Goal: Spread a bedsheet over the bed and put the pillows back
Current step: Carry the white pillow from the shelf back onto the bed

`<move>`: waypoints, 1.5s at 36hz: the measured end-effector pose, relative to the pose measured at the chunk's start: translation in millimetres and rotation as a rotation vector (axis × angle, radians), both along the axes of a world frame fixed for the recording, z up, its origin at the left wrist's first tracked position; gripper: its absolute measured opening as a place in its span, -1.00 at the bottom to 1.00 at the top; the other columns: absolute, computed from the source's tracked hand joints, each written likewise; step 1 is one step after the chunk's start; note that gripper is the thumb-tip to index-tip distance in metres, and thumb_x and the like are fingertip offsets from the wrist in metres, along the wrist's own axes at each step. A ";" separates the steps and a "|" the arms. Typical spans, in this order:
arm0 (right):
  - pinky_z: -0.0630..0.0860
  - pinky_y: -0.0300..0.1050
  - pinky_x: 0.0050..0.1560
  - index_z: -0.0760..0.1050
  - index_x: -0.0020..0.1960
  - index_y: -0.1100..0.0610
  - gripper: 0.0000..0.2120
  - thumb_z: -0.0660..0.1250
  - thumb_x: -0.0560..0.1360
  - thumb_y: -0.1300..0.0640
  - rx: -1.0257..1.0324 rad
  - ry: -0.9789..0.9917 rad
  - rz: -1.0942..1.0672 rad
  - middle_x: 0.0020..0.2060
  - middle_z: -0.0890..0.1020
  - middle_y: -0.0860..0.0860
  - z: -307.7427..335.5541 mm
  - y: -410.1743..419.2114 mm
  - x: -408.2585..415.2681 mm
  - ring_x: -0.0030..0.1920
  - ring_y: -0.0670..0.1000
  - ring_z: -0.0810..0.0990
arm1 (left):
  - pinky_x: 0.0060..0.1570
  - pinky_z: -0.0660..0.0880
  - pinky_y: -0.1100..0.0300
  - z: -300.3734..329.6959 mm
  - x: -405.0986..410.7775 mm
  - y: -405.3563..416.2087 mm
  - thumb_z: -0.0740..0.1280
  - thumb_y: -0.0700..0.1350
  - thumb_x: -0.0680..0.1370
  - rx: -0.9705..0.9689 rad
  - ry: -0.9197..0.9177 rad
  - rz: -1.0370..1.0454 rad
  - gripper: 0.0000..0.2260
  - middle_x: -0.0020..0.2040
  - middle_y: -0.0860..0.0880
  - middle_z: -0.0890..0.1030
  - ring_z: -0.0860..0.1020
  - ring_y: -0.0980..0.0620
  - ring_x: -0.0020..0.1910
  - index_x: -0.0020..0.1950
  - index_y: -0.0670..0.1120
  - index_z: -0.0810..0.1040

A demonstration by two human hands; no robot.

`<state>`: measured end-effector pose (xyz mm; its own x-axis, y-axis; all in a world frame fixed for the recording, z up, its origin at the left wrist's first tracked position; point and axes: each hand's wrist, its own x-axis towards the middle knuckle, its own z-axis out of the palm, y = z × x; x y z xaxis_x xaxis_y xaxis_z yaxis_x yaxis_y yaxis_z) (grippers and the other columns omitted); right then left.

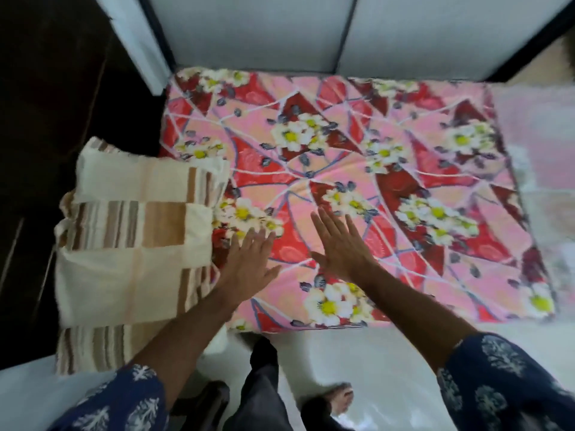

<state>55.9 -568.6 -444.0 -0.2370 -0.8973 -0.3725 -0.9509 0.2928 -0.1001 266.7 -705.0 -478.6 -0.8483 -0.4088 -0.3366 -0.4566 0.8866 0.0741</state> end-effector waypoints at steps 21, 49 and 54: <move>-0.06 0.30 0.60 -0.04 0.66 0.16 -0.12 -0.09 0.55 -0.41 -0.259 0.284 -0.697 0.65 0.05 0.15 214.5 485.6 -181.3 0.64 0.18 0.02 | 0.52 0.02 -0.37 247.1 -338.7 388.9 -0.09 0.38 0.61 -0.258 0.432 -0.691 -0.23 0.65 -0.19 0.07 0.01 -0.24 0.64 0.66 -0.11 0.07; -0.16 0.28 0.58 -0.11 0.67 0.09 -0.07 -0.24 0.46 -0.44 -0.187 0.656 -1.534 0.66 -0.06 0.08 329.3 908.6 -405.2 0.66 0.11 -0.09 | 0.43 0.20 -0.42 360.0 -767.7 817.9 -0.01 0.32 0.59 -0.006 0.720 -1.382 -0.28 0.57 -0.19 0.31 0.28 -0.24 0.56 0.57 -0.15 0.31; -0.18 0.28 0.61 -0.11 0.67 0.07 -0.16 0.05 0.60 -0.37 -0.222 0.656 -1.637 0.67 -0.07 0.05 329.1 986.3 -422.6 0.66 0.09 -0.13 | 0.46 0.14 -0.40 355.5 -803.0 907.9 -0.09 0.35 0.60 0.022 0.699 -1.480 -0.26 0.59 -0.18 0.28 0.22 -0.23 0.59 0.60 -0.12 0.22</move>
<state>-366.7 417.7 -114.9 -0.9010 0.3705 0.2256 0.3746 0.9268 -0.0257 -536.3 203.0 -123.1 -0.4542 0.8507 0.2644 0.8660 0.4913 -0.0932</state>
